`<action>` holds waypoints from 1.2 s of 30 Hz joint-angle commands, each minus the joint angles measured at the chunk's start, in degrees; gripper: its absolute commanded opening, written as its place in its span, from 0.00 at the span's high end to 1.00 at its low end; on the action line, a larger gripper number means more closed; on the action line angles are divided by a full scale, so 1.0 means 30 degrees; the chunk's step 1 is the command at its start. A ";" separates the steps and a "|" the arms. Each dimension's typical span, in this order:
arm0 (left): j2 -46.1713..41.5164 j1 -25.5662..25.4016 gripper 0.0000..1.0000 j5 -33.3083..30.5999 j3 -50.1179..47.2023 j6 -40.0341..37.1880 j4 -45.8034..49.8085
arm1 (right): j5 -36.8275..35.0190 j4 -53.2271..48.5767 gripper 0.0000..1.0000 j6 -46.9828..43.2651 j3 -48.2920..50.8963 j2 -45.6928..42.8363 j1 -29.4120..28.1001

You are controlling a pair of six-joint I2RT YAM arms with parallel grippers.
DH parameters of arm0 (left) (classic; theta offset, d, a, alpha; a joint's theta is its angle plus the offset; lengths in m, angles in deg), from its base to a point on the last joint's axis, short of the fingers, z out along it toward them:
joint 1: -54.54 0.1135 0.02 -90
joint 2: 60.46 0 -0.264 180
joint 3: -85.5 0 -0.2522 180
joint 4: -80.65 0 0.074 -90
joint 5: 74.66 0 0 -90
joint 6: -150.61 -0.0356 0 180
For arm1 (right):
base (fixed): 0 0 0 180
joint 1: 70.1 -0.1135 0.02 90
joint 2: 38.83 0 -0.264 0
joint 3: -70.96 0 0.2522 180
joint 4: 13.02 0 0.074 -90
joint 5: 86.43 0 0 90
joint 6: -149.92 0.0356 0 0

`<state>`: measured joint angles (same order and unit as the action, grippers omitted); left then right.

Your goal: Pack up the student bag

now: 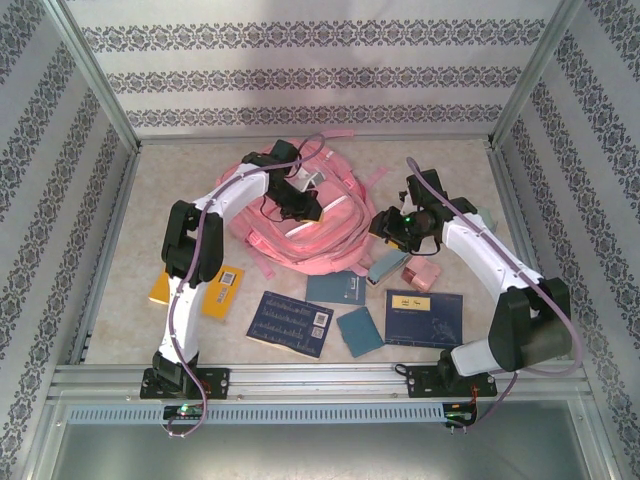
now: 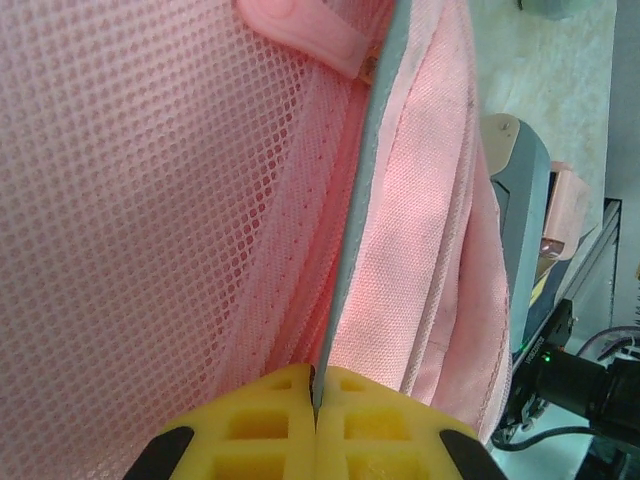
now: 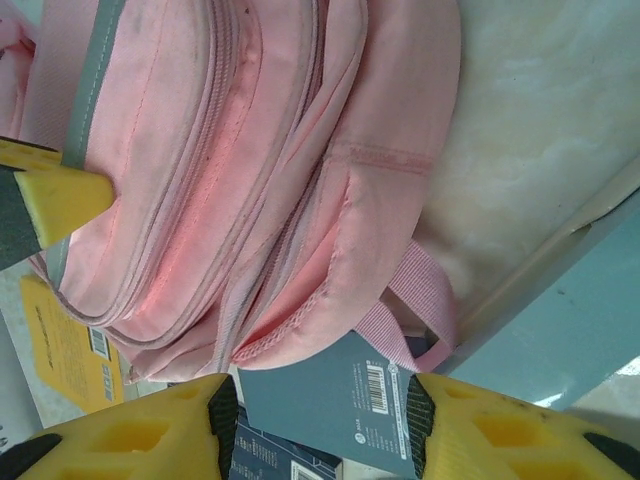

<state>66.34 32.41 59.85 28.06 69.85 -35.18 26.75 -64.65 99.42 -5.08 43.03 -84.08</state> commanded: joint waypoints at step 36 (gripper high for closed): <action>-0.6696 0.2264 1.00 -0.5059 0.0507 0.6502 -0.4573 | -0.6672 -0.7941 0.43 0.7612 -0.3342 -0.1265 -0.1612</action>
<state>47.17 39.69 41.44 28.32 89.39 -42.17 10.29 -82.22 111.21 -18.68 40.32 -89.28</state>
